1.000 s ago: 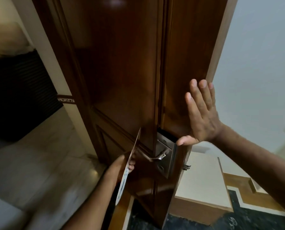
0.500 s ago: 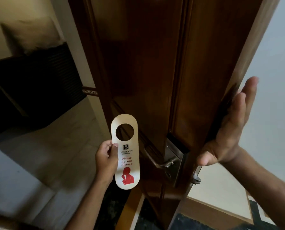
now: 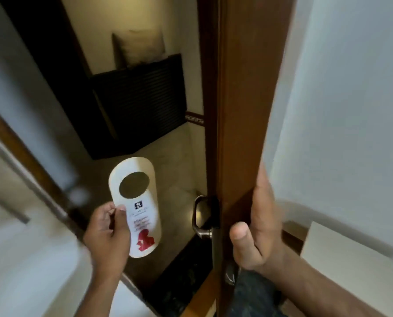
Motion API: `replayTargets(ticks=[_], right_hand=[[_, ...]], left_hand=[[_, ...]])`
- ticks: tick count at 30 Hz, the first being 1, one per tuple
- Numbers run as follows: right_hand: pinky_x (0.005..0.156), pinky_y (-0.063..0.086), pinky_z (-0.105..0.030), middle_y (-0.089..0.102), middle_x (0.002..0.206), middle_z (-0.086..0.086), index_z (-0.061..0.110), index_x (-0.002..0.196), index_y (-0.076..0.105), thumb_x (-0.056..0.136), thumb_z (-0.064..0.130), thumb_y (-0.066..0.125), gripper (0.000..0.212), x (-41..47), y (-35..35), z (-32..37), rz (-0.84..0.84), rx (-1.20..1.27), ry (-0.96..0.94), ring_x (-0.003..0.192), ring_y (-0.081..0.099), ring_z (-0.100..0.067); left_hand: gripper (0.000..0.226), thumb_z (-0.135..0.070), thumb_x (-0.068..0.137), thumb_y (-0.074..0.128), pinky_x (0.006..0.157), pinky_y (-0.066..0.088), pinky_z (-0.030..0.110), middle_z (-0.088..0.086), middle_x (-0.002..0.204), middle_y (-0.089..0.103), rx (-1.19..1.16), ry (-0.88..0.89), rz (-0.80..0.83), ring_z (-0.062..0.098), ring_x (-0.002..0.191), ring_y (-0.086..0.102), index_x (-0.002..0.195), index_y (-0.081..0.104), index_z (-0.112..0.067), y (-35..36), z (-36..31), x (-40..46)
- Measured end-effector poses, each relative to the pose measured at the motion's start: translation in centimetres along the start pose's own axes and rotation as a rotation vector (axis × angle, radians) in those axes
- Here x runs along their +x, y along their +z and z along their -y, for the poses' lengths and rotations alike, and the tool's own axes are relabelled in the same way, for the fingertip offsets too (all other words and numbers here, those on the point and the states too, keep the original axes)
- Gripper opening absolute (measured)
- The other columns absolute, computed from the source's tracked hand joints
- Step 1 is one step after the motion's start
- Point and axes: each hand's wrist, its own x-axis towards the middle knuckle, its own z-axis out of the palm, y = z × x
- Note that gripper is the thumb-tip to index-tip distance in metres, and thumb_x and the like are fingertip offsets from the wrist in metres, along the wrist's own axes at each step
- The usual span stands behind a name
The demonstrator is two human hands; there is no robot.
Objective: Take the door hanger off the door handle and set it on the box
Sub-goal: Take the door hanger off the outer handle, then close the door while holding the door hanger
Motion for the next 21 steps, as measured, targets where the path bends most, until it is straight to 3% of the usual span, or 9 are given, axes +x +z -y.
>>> replayTargets(ticks=[2,5,7,9,11,13,15,18,21], right_hand=[[0.115,0.028,-0.067,0.012,0.162,-0.036,-0.018,0.150,0.004,0.104,0.059,0.033,0.095,0.5,2.3,0.1,0.148,-0.023,0.037,0.149,0.018,-0.051],[0.119,0.027,-0.059,0.014,0.169,-0.013,0.004,0.160,0.009,0.104,0.060,0.033,0.082,0.7,3.7,-2.9,0.334,-0.077,-0.017,0.153,0.018,-0.034],[0.122,0.026,-0.042,0.014,0.169,0.004,0.019,0.162,0.005,0.100,0.067,0.043,0.087,-0.7,5.6,-5.7,0.411,-0.043,0.154,0.153,0.019,-0.017],[0.116,0.022,-0.028,0.008,0.167,0.012,0.028,0.160,-0.002,0.090,0.077,0.054,0.102,-3.1,8.6,-8.1,0.481,0.015,0.428,0.149,0.017,-0.008],[0.105,0.039,-0.033,0.032,0.143,0.008,0.027,0.148,0.021,0.086,0.085,0.047,0.089,-5.4,11.9,-10.1,0.626,-0.079,0.491,0.126,0.038,-0.007],[0.087,0.050,-0.043,0.047,0.107,0.002,0.021,0.118,0.047,0.094,0.077,0.036,0.062,-6.2,15.1,-12.2,0.706,-0.278,0.261,0.094,0.045,-0.011],[0.089,0.049,-0.054,0.057,0.087,0.003,0.024,0.095,0.057,0.100,0.064,0.032,0.047,-4.8,18.2,-13.3,0.777,-0.340,0.101,0.085,0.053,-0.018],[0.098,0.041,-0.056,0.048,0.058,0.009,0.025,0.076,0.055,0.101,0.063,0.025,0.055,-2.2,22.1,-14.2,0.972,-0.441,0.019,0.066,0.054,-0.017],[0.096,0.039,-0.046,0.055,0.056,0.004,0.022,0.069,0.061,0.103,0.067,0.026,0.067,-0.7,26.6,-15.8,1.078,-0.474,0.087,0.064,0.059,-0.013]], left_hand=[[0.005,-0.028,0.094,0.063,0.069,0.045,-0.001,-0.021,0.088,0.071,0.101,0.127,-0.097,-0.008,0.087,0.066,0.096,0.064,-0.033,-4.4,-0.3,0.6],[0.013,-0.043,0.094,0.059,0.066,0.038,-0.007,0.003,0.080,0.069,0.226,0.132,-0.214,-0.023,0.078,0.059,0.095,0.065,-0.031,-9.6,-0.7,0.9],[0.021,-0.045,0.092,0.057,0.064,0.036,-0.008,0.009,0.081,0.070,0.283,0.121,-0.258,-0.025,0.078,0.058,0.099,0.065,-0.026,-11.4,-0.7,0.6],[0.012,-0.047,0.090,0.058,0.061,0.039,-0.008,-0.008,0.084,0.071,0.288,0.102,-0.280,-0.027,0.082,0.059,0.098,0.064,-0.039,-12.0,-1.2,0.2],[0.012,-0.040,0.091,0.064,0.059,0.042,-0.005,-0.023,0.080,0.072,0.254,0.091,-0.277,-0.023,0.085,0.063,0.093,0.062,-0.052,-12.0,-1.4,0.0],[0.016,-0.039,0.091,0.066,0.058,0.046,-0.001,-0.033,0.086,0.072,0.210,0.057,-0.303,-0.015,0.088,0.067,0.091,0.063,-0.055,-11.8,-1.5,0.1],[0.006,-0.048,0.091,0.064,0.059,0.049,0.002,-0.038,0.093,0.070,0.203,0.056,-0.316,-0.011,0.088,0.069,0.092,0.063,-0.054,-11.9,-1.7,0.2],[0.015,-0.041,0.088,0.063,0.063,0.051,0.003,-0.038,0.095,0.070,0.219,0.102,-0.304,-0.010,0.089,0.069,0.092,0.064,-0.056,-12.0,-2.2,0.4],[0.015,-0.046,0.081,0.063,0.065,0.055,0.007,-0.037,0.095,0.071,0.198,0.034,-0.327,-0.008,0.092,0.069,0.090,0.066,-0.058,-11.9,-2.2,0.7]])
